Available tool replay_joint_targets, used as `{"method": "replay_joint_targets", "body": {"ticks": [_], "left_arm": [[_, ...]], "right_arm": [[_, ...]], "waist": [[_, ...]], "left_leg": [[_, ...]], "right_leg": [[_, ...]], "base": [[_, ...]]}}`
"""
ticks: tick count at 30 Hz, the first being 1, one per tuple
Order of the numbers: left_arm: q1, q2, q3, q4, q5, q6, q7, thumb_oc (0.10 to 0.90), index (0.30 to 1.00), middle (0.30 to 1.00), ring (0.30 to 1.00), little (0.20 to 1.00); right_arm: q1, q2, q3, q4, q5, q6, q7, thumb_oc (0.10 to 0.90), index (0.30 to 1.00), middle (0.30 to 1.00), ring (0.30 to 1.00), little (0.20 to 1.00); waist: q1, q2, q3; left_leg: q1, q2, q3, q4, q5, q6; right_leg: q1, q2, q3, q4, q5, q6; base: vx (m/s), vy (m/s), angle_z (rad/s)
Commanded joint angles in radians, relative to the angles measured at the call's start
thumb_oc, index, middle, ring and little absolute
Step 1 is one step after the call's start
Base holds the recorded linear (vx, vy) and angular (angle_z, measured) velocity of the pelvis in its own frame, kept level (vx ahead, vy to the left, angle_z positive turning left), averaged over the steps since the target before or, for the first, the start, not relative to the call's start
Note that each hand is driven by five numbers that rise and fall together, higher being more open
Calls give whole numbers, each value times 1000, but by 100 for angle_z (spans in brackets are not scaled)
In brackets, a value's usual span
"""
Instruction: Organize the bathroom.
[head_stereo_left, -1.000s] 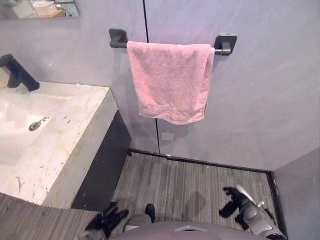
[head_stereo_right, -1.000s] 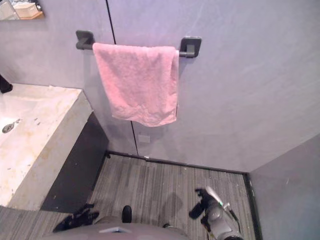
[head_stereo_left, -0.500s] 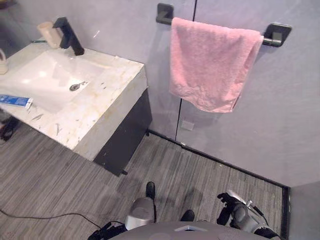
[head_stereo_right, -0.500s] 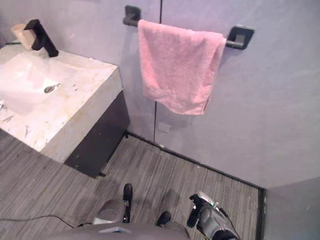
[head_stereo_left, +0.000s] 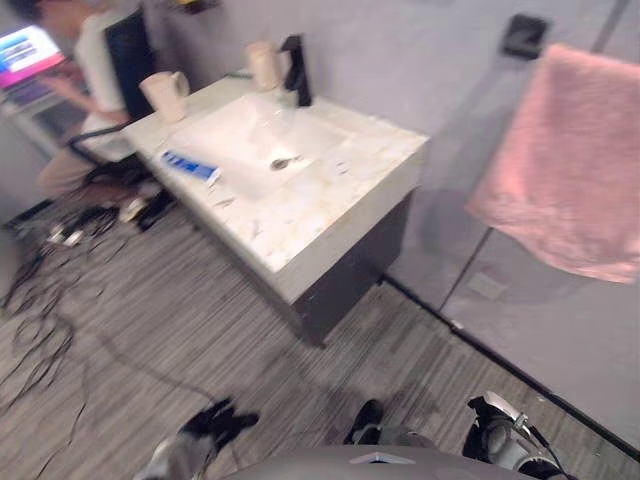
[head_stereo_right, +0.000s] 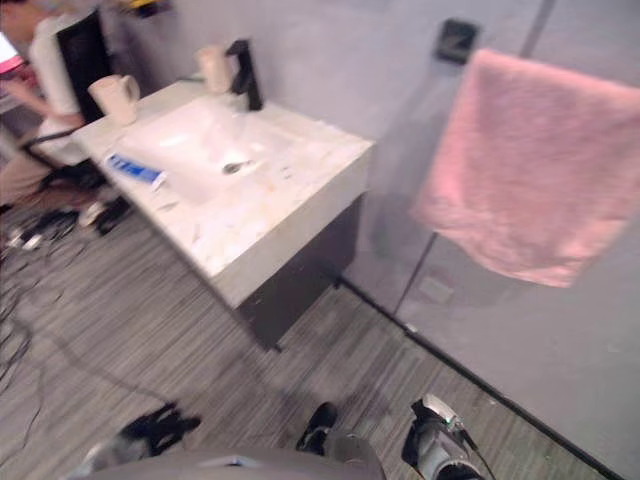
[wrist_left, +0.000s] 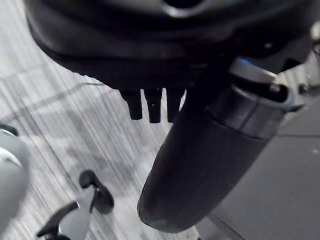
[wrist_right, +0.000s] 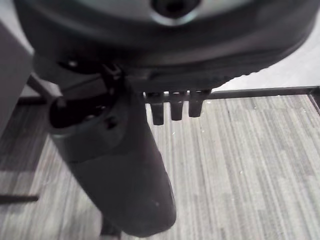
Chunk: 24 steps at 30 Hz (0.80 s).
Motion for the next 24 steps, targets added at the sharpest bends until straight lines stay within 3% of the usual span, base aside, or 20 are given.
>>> {"method": "replay_joint_targets", "body": {"ticks": [1,2,3,4,5,7,9,10,11,12,14,16,17,19,20,21,22,23,24], "left_arm": [[81,69,3,-103,8,11,20,800,900,900,900,900],[83,80,-3,-117,54,11,20,800,900,900,900,900],[87,86,-2,-128,26,7,20,800,900,900,900,900],[89,92,-3,-131,3,9,14,800,900,900,900,900],[94,89,-9,-184,-8,-1,-11,800,900,900,900,900],[87,92,-30,-228,-27,8,6,800,900,900,900,900],[73,102,-33,-222,-7,-19,-7,800,900,900,900,900],[82,100,-10,-220,-33,-23,29,800,900,900,900,900],[82,100,-6,-221,-35,-21,30,800,900,900,900,900],[74,99,29,-230,-131,-11,33,800,900,900,900,900],[79,82,45,-250,-132,-14,8,800,900,900,900,900],[67,73,35,-280,-176,-7,3,800,900,900,900,900],[63,74,35,-316,-159,11,-27,800,900,900,900,900],[58,87,19,-366,-97,56,-94,800,900,900,900,900],[59,94,4,-387,-72,62,-141,800,900,900,900,900],[54,101,-29,-402,-31,47,-183,800,900,900,900,900],[54,101,-29,-402,-30,46,-183,800,900,900,900,900],[38,106,-80,-420,-38,37,-176,800,900,900,900,900],[5,112,-118,-436,-35,51,-180,800,900,900,900,900]], "right_arm": [[-34,19,-60,-20,56,-3,-58,800,900,900,900,900],[-16,28,-75,-25,93,-29,-78,800,900,900,900,900],[-1,33,-97,-37,110,-61,-101,800,900,900,900,900],[4,33,-110,-50,112,-43,-119,800,900,900,900,900],[18,8,-164,-129,155,-49,-250,800,900,900,900,900],[16,-11,-182,-160,86,-110,-216,800,900,900,900,900],[32,-25,-185,-169,108,-196,-215,800,900,900,900,900],[64,-27,-184,-224,66,-206,-202,800,900,900,900,900],[67,-28,-182,-230,60,-205,-202,800,900,900,900,900],[84,-44,-175,-265,77,-221,-189,800,900,900,900,900],[87,-66,-187,-309,77,-210,-161,800,900,900,900,900],[81,-76,-195,-330,79,-216,-142,800,900,900,900,900],[89,-88,-202,-367,64,-225,-139,800,900,900,900,900],[86,-96,-199,-394,67,-273,-190,800,900,900,900,900],[81,-102,-200,-413,53,-304,-186,800,900,900,900,900],[80,-110,-205,-436,58,-324,-176,800,900,900,900,900],[80,-110,-205,-437,58,-324,-176,800,900,900,900,900],[74,-113,-209,-446,62,-330,-151,800,900,900,900,900],[93,-110,-209,-454,79,-332,-155,800,900,900,900,900]], "waist": [[35,-49,50],[18,-52,69],[-1,-51,79],[-13,-50,84],[-50,-52,122],[-60,-68,145],[-80,-95,151],[-83,-99,163],[-83,-101,164],[-80,-120,171],[-70,-133,172],[-66,-138,178],[-70,-139,188],[-67,-143,194],[-69,-142,195],[-84,-141,205],[-84,-142,204],[-115,-144,216],[-150,-140,210]], "left_leg": [[-38,-66,15,-83,-21,149],[-52,-72,5,-98,-86,194],[-70,-66,-9,-92,-92,210],[-81,-63,-20,-89,-93,216],[-147,-55,-75,-30,-117,236],[-209,-40,-91,7,-132,238],[-268,-18,-109,69,-100,226],[-290,11,-140,160,-32,196],[-294,16,-139,169,-27,192],[-327,60,-106,222,4,164],[-364,104,-101,242,113,124],[-383,118,-61,185,116,129],[-388,149,-38,191,102,117],[-373,123,-57,148,55,152],[-376,90,-88,115,50,190],[-373,47,-171,108,9,223],[-375,45,-170,110,7,224],[-383,13,-266,131,-24,235],[-398,-11,-350,149,-32,237]], "right_leg": [[47,-143,-22,58,19,289],[7,-184,31,110,44,323],[-18,-180,112,159,27,327],[-30,-169,160,193,10,326],[-82,-146,368,327,-12,337],[-96,-172,435,318,-8,361],[-41,-127,522,174,-30,331],[-11,-107,547,181,-64,318],[-7,-106,544,179,-69,316],[40,-102,501,149,-94,299],[118,-79,484,89,-108,277],[133,-79,474,67,-111,277],[155,-72,474,67,-135,282],[145,-86,497,121,-148,288],[104,-98,553,207,-125,295],[29,-110,680,309,-66,327],[25,-112,682,313,-68,328],[-64,-98,828,324,-2,350],[-43,-34,936,260,-63,340]], "base": [[-104,19,77],[-79,-20,26],[-56,-30,15],[-73,-85,52],[-91,-93,66],[-152,-179,50],[-26,-343,51],[95,-278,73],[88,-303,69],[66,-169,7],[106,-124,-87],[11,-22,-20],[3,-38,36],[-30,-38,28],[-59,-60,19],[-50,-52,15],[-26,-155,28],[32,-290,113],[65,-337,155]]}}
